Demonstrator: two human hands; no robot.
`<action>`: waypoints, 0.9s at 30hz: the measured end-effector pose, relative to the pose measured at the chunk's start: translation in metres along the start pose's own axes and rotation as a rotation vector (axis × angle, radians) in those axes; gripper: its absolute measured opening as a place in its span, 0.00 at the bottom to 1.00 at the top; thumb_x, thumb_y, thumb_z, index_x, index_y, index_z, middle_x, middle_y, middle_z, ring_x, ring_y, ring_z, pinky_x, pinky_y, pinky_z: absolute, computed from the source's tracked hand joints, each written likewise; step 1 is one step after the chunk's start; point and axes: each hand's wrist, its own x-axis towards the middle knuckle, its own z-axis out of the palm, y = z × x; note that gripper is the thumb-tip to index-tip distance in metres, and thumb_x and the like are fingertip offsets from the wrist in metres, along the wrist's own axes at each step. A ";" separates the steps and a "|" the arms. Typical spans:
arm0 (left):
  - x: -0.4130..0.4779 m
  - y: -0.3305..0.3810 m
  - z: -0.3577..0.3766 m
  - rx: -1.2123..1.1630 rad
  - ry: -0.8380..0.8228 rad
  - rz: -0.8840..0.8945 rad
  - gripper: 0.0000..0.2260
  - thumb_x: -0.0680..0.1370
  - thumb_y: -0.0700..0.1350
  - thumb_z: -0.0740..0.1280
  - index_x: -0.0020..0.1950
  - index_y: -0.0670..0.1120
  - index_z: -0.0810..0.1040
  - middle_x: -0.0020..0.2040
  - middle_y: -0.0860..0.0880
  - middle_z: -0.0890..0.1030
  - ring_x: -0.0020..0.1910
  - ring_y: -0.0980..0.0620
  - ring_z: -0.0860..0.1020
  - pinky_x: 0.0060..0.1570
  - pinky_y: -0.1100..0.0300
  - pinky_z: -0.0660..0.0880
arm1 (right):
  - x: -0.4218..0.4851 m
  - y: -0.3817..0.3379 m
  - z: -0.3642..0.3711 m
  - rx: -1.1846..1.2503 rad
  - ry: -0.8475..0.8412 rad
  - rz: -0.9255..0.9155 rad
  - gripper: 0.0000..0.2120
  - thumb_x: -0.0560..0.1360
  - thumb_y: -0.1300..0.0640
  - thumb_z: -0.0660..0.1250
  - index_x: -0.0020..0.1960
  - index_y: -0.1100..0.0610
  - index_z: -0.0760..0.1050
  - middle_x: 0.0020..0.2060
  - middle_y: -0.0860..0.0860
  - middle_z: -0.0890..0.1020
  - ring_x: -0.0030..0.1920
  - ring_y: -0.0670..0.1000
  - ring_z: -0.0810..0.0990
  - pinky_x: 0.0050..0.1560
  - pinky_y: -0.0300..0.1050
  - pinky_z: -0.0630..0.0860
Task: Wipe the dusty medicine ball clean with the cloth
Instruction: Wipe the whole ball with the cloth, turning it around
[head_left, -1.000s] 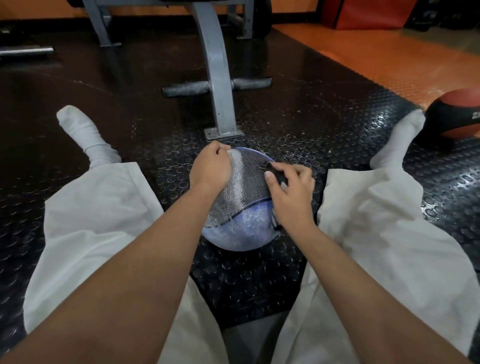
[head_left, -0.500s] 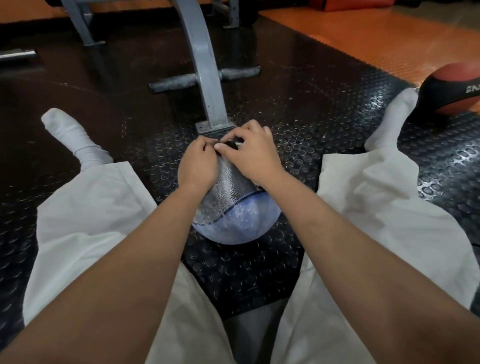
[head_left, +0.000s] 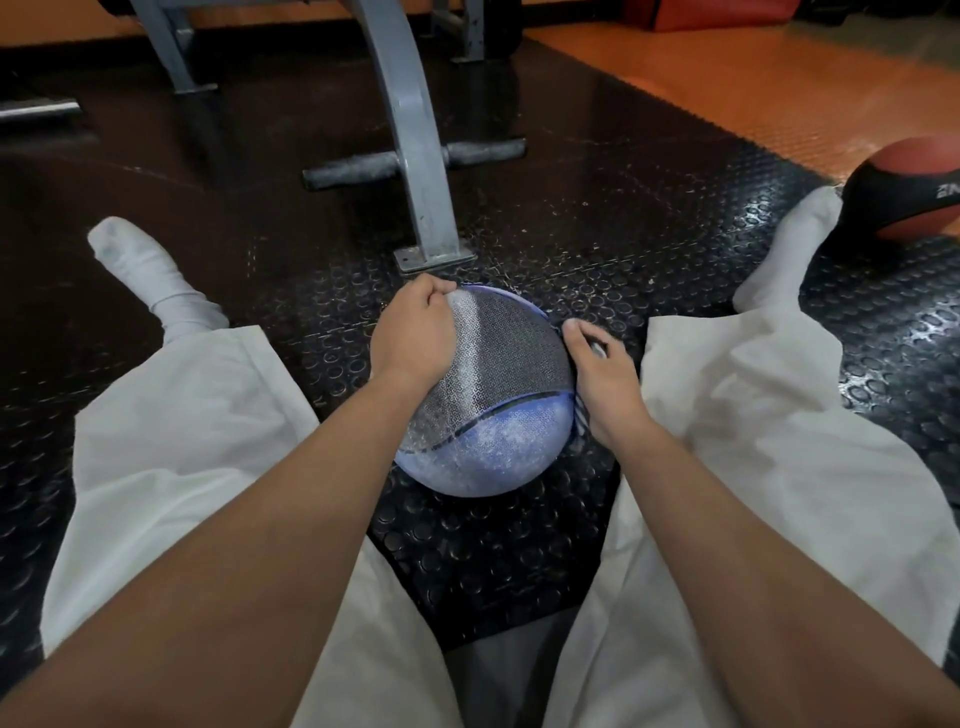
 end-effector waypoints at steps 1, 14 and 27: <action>-0.001 0.000 -0.001 0.012 0.003 0.003 0.16 0.83 0.44 0.52 0.60 0.52 0.78 0.60 0.53 0.79 0.42 0.54 0.73 0.37 0.57 0.63 | 0.001 -0.007 0.005 -0.084 0.002 -0.068 0.02 0.74 0.50 0.71 0.43 0.43 0.80 0.60 0.53 0.74 0.59 0.49 0.77 0.66 0.50 0.72; 0.000 -0.004 -0.008 -0.033 -0.019 0.000 0.16 0.82 0.43 0.53 0.62 0.51 0.77 0.62 0.52 0.78 0.51 0.53 0.76 0.46 0.58 0.68 | 0.005 -0.052 0.079 -0.939 -0.057 -0.622 0.10 0.77 0.51 0.65 0.54 0.53 0.81 0.53 0.54 0.73 0.53 0.58 0.73 0.53 0.48 0.71; -0.005 0.004 -0.005 0.092 -0.106 0.056 0.19 0.83 0.46 0.51 0.71 0.50 0.73 0.69 0.49 0.75 0.65 0.48 0.73 0.58 0.58 0.68 | 0.016 -0.061 0.071 -0.937 -0.107 -0.480 0.10 0.76 0.51 0.66 0.53 0.52 0.82 0.54 0.53 0.75 0.54 0.56 0.77 0.54 0.45 0.73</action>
